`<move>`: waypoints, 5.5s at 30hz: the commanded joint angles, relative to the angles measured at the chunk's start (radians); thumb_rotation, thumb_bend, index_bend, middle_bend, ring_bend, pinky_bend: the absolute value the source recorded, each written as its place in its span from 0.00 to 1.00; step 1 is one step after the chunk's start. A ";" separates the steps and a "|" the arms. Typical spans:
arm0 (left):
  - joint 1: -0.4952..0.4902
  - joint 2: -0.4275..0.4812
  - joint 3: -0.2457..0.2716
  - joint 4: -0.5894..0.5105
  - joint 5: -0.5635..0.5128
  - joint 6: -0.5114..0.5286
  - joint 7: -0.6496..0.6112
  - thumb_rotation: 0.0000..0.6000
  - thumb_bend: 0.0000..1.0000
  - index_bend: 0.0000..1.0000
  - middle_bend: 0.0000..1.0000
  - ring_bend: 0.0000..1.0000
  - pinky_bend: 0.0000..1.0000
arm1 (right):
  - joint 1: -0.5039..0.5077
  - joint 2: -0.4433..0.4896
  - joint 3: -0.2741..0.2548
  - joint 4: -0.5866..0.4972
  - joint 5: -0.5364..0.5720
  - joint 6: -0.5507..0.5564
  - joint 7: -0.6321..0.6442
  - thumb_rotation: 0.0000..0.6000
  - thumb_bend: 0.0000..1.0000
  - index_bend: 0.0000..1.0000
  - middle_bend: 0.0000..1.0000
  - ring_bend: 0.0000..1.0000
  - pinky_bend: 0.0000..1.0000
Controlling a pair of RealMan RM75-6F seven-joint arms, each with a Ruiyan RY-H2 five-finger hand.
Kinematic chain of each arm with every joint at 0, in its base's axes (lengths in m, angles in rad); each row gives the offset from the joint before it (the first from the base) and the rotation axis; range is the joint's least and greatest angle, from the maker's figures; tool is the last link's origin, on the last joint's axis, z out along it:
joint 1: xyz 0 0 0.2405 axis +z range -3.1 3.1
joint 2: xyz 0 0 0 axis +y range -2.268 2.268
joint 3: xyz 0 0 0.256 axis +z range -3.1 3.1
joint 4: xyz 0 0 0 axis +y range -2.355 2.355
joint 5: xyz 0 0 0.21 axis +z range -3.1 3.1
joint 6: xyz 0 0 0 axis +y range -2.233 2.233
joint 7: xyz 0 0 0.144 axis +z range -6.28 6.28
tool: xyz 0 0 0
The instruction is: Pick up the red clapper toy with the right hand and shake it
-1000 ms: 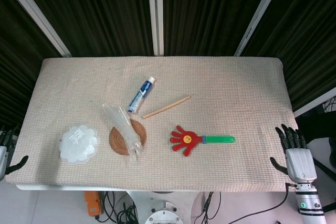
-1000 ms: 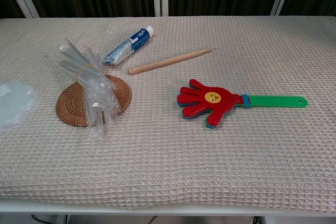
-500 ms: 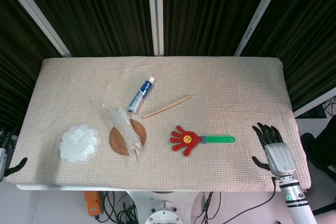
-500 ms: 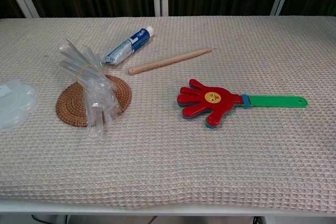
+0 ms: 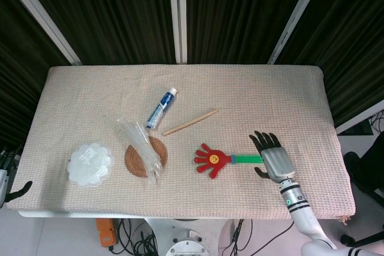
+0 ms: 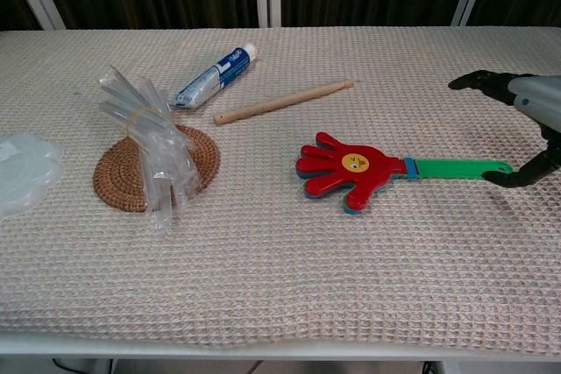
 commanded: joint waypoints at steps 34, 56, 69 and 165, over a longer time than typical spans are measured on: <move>0.023 0.028 0.014 -0.013 0.035 0.044 -0.038 1.00 0.21 0.06 0.10 0.00 0.12 | 0.153 -0.231 0.041 0.024 0.300 0.064 -0.261 1.00 0.24 0.31 0.02 0.00 0.00; 0.034 0.023 0.012 -0.006 0.031 0.057 -0.042 1.00 0.21 0.06 0.10 0.00 0.11 | 0.184 -0.250 0.023 0.063 0.315 0.081 -0.253 1.00 0.24 0.39 0.05 0.00 0.00; 0.035 0.027 0.015 -0.013 0.031 0.050 -0.042 1.00 0.21 0.06 0.10 0.00 0.11 | 0.192 -0.256 0.024 0.071 0.310 0.099 -0.236 1.00 0.28 0.54 0.12 0.00 0.00; 0.051 0.016 -0.008 -0.001 0.032 0.093 -0.092 1.00 0.21 0.06 0.09 0.00 0.13 | 0.147 -0.309 0.096 0.277 -0.007 0.102 0.290 1.00 0.90 1.00 1.00 1.00 1.00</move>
